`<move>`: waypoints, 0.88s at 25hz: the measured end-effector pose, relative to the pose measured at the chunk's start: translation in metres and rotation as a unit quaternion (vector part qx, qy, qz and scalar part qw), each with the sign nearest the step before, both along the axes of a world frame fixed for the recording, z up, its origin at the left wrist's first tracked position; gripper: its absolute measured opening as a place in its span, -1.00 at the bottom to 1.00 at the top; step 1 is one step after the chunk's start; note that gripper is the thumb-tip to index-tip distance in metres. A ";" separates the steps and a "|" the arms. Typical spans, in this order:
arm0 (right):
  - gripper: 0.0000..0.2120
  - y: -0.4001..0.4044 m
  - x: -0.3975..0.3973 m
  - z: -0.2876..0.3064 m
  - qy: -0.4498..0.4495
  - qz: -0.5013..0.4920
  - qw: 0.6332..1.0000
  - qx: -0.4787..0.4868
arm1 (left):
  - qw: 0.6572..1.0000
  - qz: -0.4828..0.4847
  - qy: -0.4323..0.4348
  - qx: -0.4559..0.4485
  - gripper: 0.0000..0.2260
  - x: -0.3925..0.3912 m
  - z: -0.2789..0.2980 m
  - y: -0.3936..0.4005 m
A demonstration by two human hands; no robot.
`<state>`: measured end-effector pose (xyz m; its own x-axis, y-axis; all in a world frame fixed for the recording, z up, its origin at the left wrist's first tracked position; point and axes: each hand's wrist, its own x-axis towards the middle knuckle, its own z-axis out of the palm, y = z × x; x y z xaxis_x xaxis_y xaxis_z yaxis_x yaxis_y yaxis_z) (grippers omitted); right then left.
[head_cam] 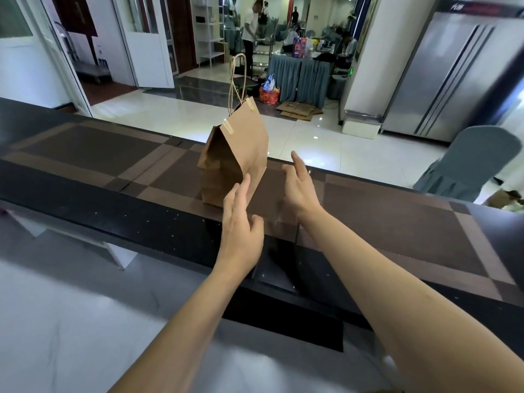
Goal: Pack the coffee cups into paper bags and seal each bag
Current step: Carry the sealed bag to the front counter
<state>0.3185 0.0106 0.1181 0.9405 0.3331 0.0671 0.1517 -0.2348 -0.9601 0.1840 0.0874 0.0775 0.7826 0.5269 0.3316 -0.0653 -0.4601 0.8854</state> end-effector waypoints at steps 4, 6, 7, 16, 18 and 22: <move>-0.49 -0.039 -0.019 0.029 -0.013 -0.030 0.999 -0.008 | 0.998 -0.067 -0.010 0.018 -0.35 -0.007 0.011 -0.026; -0.49 -0.063 -0.030 0.042 -0.018 -0.055 0.998 0.001 | 0.994 -0.105 -0.010 0.019 -0.38 -0.007 0.015 -0.043; -0.50 -0.077 -0.035 0.047 -0.021 -0.069 0.997 0.008 | 0.992 -0.125 -0.010 0.019 -0.39 -0.008 0.017 -0.052; -0.50 -0.192 -0.115 0.073 -0.045 -0.209 0.977 0.005 | 0.946 -0.325 -0.004 0.014 -0.44 -0.036 0.021 -0.129; -0.51 -0.214 -0.141 0.075 -0.055 -0.240 0.969 0.004 | 0.929 -0.369 0.003 0.015 -0.47 -0.047 0.018 -0.142; -0.53 -0.251 -0.197 0.077 -0.077 -0.299 0.951 0.014 | 0.897 -0.442 0.025 0.019 -0.58 -0.069 0.005 -0.156</move>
<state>0.1211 -0.2406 0.1953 0.9393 -0.2628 0.2204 0.1383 -0.2980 -0.9445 0.1148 -0.0688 0.0820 0.9035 -0.3163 0.2892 -0.3797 -0.2776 0.8825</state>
